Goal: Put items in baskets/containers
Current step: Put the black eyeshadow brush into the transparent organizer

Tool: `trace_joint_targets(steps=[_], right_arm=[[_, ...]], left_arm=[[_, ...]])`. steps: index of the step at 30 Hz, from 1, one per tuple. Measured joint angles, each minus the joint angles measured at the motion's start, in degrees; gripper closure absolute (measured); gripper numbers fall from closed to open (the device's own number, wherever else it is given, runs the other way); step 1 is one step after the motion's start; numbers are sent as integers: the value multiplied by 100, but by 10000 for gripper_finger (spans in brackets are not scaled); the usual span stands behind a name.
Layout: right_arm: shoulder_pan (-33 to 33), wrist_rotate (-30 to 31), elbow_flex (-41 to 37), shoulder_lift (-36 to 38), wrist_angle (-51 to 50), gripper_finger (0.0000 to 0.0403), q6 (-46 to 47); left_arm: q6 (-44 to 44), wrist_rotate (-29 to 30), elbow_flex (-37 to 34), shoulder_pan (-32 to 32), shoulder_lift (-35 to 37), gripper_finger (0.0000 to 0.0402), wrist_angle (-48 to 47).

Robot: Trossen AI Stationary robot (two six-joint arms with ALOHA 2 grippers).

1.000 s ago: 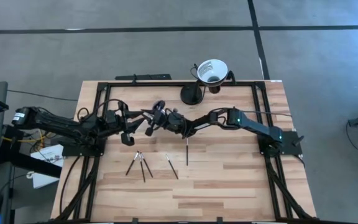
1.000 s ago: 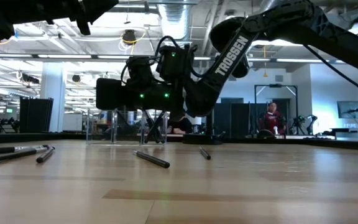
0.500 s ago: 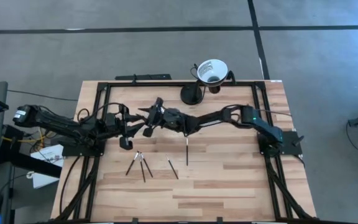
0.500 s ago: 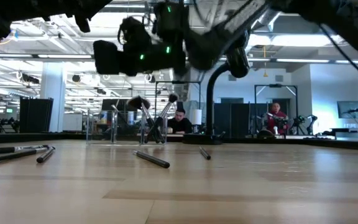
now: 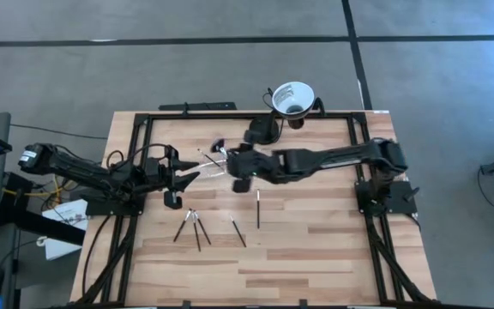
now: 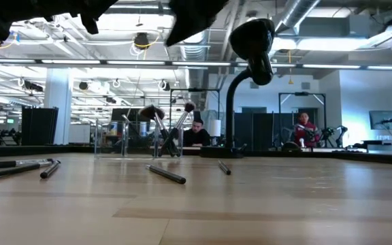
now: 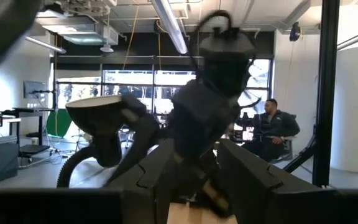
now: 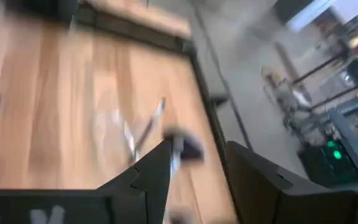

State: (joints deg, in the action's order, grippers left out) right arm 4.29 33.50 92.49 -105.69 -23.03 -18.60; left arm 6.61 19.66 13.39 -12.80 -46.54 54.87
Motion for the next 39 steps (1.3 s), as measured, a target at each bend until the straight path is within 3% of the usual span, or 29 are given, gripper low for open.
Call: trace_joint_targets(steps=[10,14,19,22,27,32,36,39], right_arm=[[723,-73,0,821,-3665,258,2543],[1091,-722,0,839,-5098,249,3243],[1680,-740,-25,906,-5748,247,4193],[2093,-448,-301,1228,-5680,253,4683],[2748,129,-1667,2041,-4462,266,5989],[2935,495,-3609,2570,-1392,274,6769],[2598,569,-4726,2264,1449,273,6783],[2278,658,-5027,1706,2604,267,6516]], left_arm=[[0,0,0,0,0,275,2],[0,0,0,2,0,275,0],[0,0,0,2,0,275,0],[0,0,0,2,0,275,0],[0,0,0,2,0,275,2],[0,0,0,2,0,275,2],[0,2,0,4,0,275,9],[0,2,0,4,1,275,41]])
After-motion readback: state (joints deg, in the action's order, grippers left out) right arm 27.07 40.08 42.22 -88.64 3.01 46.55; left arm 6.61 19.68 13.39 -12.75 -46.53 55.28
